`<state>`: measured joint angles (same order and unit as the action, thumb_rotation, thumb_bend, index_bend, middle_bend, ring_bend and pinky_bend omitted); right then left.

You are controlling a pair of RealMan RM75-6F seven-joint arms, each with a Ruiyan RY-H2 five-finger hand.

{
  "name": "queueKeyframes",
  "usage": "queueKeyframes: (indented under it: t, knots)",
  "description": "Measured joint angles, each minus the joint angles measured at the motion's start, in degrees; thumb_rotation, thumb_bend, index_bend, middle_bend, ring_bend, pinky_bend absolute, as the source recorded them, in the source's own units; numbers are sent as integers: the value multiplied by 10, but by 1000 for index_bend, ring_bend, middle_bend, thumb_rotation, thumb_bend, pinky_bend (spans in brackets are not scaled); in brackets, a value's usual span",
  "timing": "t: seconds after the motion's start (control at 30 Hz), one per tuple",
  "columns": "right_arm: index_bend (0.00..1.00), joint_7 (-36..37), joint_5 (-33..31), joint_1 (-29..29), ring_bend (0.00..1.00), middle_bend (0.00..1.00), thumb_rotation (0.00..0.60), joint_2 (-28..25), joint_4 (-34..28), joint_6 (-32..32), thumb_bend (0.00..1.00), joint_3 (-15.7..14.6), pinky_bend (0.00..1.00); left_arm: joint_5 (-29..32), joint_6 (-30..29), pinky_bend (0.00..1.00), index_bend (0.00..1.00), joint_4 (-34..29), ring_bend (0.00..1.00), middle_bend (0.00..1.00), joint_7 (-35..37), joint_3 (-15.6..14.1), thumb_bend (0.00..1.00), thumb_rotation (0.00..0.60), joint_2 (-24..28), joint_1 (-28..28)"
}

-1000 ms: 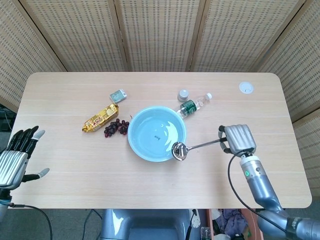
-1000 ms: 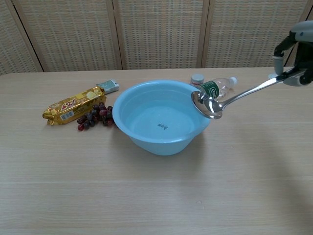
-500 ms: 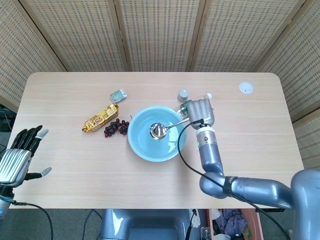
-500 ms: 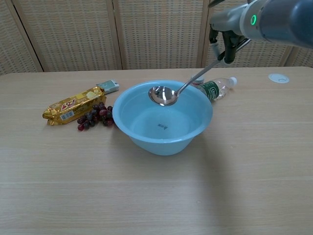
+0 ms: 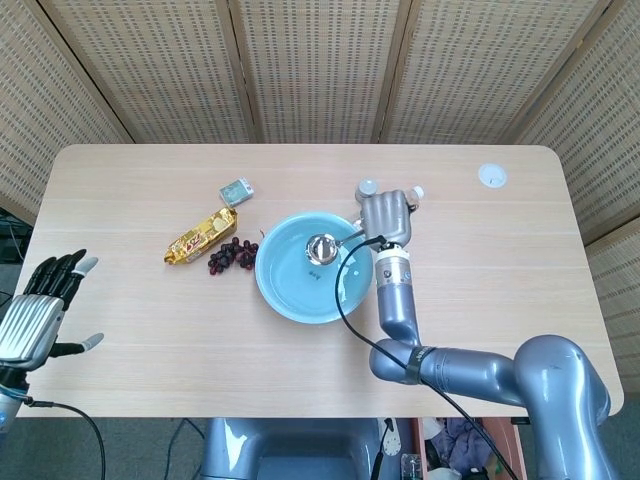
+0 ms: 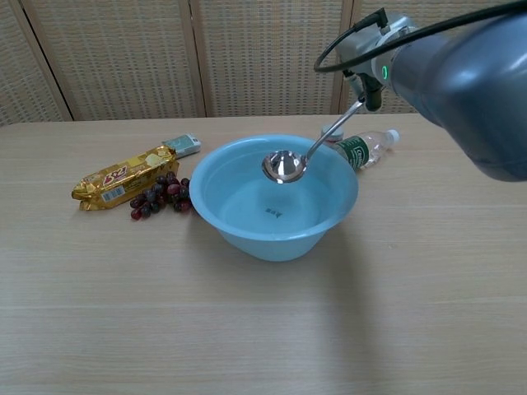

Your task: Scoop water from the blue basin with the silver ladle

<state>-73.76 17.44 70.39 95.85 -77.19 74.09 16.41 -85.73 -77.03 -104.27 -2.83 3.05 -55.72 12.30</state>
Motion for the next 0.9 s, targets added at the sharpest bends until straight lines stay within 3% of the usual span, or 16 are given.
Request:
queueKeyframes:
  t: [0.4,0.9]
  knots:
    - [778,-21,82,-6,991,1000,600,75,101,-8,736,-53,1000,13,6,0,0,-2,0,0,-2,4,0,600,1,6]
    - [784,-55,177,-23,993,1000,600,141,201,-30,737,-87,1000,10,11,0,0,2,0,0,13,2,0,600,5,10]
